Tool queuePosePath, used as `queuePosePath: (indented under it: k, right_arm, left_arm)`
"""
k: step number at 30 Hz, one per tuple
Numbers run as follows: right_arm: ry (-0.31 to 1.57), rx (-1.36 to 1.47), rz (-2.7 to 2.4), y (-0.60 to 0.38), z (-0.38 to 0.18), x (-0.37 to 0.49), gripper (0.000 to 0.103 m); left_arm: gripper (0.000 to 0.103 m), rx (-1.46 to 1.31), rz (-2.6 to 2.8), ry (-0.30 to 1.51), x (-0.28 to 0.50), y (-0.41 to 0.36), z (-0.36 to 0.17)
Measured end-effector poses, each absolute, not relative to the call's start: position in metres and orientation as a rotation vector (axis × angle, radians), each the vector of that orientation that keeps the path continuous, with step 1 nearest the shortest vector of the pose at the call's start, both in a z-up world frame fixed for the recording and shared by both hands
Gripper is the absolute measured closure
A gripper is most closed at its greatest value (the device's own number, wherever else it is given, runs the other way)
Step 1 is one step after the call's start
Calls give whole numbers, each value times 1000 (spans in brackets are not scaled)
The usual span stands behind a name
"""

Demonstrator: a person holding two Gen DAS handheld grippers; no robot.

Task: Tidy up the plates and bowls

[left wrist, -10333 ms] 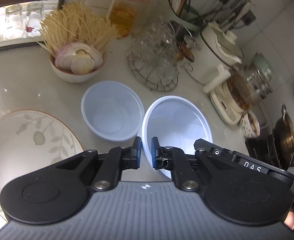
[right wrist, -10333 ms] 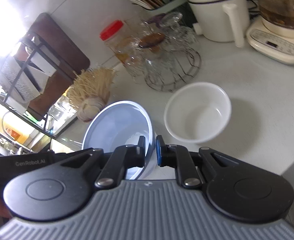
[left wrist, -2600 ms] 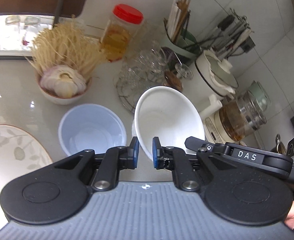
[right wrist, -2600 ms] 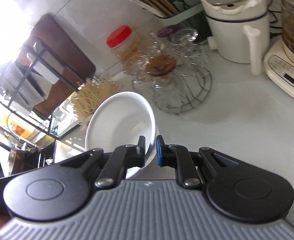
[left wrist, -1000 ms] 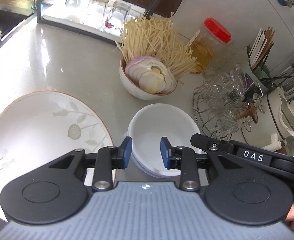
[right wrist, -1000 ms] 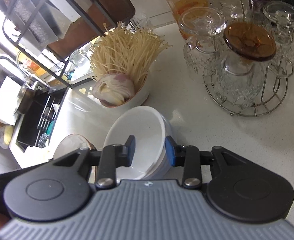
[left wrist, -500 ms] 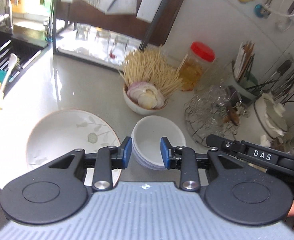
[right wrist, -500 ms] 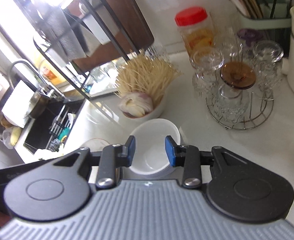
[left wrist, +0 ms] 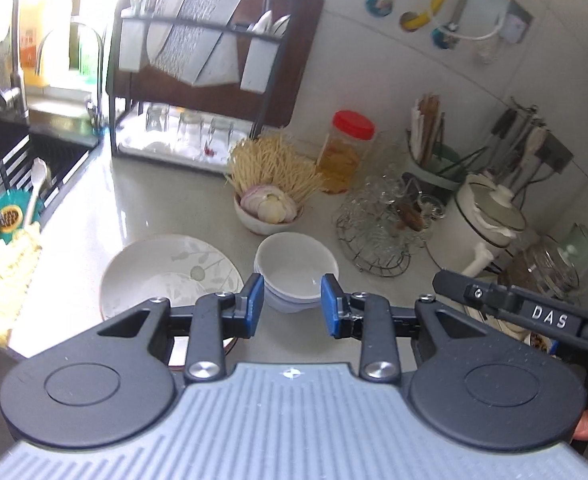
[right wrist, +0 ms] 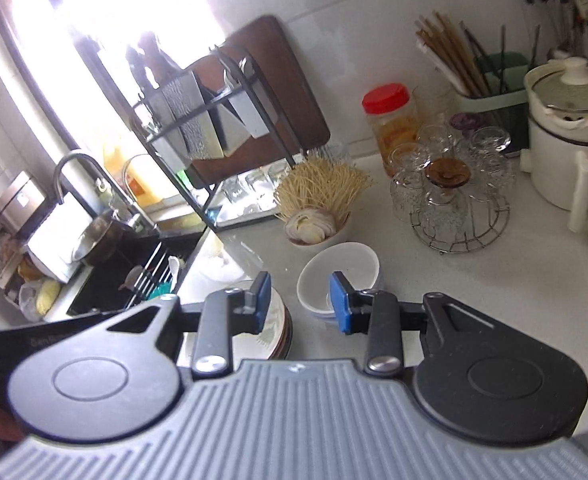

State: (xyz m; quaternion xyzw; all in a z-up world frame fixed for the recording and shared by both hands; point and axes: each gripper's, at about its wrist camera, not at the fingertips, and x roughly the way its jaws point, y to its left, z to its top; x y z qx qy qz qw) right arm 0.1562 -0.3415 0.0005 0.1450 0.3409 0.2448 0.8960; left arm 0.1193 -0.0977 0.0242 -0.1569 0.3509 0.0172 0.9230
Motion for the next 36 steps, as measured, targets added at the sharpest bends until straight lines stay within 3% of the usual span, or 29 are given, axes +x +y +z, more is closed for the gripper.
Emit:
queuePosePath:
  k: [17, 36]
  right_arm:
    - [654, 272, 473, -346, 17, 48, 66]
    - [653, 205, 443, -354, 0, 0, 66]
  left_arm:
    - [67, -275, 2, 668, 17, -100, 40]
    - [62, -221, 23, 722, -29, -112, 17]
